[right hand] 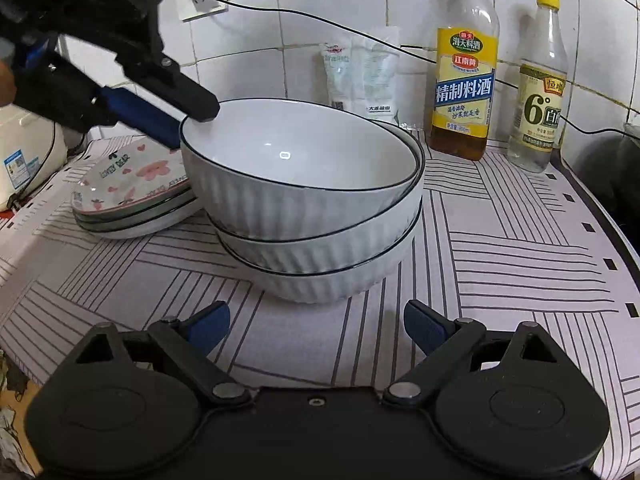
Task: Organize plates and bowls
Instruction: 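Lift the bowl stack and carry it toward the plate stack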
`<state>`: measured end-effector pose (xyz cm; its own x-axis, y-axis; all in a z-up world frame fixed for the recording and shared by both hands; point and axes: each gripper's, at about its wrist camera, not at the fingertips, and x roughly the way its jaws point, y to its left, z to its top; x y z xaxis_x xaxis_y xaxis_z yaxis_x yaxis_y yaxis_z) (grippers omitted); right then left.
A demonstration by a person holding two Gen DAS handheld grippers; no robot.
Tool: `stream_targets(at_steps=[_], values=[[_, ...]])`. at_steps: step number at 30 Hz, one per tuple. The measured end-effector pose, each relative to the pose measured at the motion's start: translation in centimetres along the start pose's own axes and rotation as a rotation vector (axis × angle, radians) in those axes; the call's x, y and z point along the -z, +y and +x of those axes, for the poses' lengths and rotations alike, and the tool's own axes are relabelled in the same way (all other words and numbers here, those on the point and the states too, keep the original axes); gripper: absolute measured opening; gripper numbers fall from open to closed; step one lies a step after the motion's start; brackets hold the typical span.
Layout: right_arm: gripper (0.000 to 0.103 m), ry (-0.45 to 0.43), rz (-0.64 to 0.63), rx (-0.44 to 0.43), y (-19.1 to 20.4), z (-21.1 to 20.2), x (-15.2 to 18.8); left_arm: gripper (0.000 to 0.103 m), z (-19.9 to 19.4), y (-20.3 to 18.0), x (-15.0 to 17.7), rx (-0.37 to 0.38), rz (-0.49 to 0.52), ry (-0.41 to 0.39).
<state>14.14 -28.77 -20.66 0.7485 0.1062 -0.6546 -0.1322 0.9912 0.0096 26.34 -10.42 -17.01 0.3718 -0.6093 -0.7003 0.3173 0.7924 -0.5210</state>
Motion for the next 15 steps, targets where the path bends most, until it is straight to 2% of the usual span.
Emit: stream_targets(at_steps=[5,7,9,10,12,15], values=[[0.096,-0.004,-0.036,-0.001,0.3,0.6,-0.1,0.025,0.3,-0.3,0.1,0.018,0.006,-0.005],[0.096,-0.005,-0.045,0.001,0.2,1.0,-0.3,0.035,0.1,-0.2,0.3,0.059,-0.006,-0.021],[0.096,-0.010,-0.038,0.006,-0.1,1.4,-0.5,0.053,-0.2,-0.1,0.5,0.113,-0.016,-0.045],[0.096,-0.014,-0.029,0.007,-0.3,1.6,-0.6,0.055,-0.2,-0.1,0.5,0.119,-0.011,-0.052],[0.096,-0.026,-0.005,0.001,-0.7,1.8,-0.8,0.057,0.7,0.1,0.4,0.098,0.007,-0.049],[0.098,-0.031,0.023,-0.020,-1.0,2.5,-1.2,0.053,3.2,1.0,0.2,0.052,0.002,0.017]])
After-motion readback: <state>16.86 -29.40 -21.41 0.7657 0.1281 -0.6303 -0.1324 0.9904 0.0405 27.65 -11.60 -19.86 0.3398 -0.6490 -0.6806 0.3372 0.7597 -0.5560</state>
